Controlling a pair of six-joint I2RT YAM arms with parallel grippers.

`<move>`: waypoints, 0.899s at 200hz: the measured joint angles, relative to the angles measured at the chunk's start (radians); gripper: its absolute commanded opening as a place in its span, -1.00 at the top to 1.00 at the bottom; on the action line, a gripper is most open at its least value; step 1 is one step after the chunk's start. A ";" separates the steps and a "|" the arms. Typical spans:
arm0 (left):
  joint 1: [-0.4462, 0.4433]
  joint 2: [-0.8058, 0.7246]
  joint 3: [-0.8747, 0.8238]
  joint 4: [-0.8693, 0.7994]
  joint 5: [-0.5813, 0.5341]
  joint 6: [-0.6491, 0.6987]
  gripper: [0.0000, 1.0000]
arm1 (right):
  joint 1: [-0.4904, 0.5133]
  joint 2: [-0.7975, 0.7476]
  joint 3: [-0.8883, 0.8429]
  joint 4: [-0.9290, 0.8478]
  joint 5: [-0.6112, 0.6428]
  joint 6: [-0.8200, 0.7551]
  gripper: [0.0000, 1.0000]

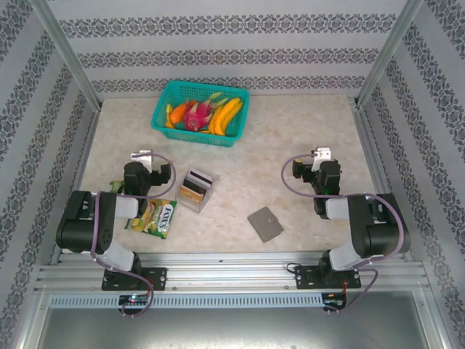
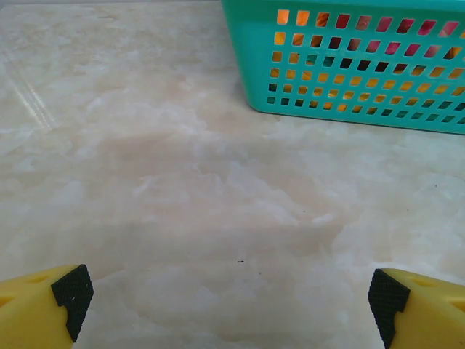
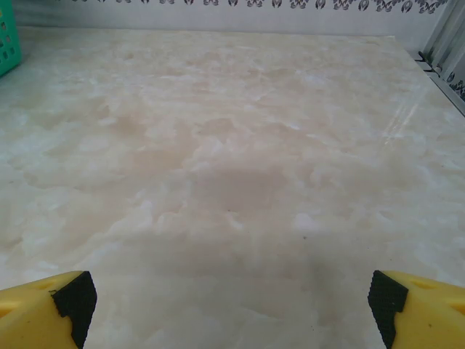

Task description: Put the credit cards into the card holder

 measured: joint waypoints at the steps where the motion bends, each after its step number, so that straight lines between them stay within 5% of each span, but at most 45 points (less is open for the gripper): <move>1: 0.000 0.000 0.000 0.000 0.000 0.000 -1.00 | 0.000 0.000 0.000 0.000 0.000 0.000 -0.95; 150: 0.000 -0.005 -0.012 0.014 0.003 0.004 -1.00 | -0.012 0.000 -0.001 0.014 -0.015 0.006 -0.96; 180: 0.000 -0.159 -0.065 -0.076 -0.016 -0.013 -1.00 | 0.005 -0.065 -0.029 0.000 -0.015 -0.003 -0.95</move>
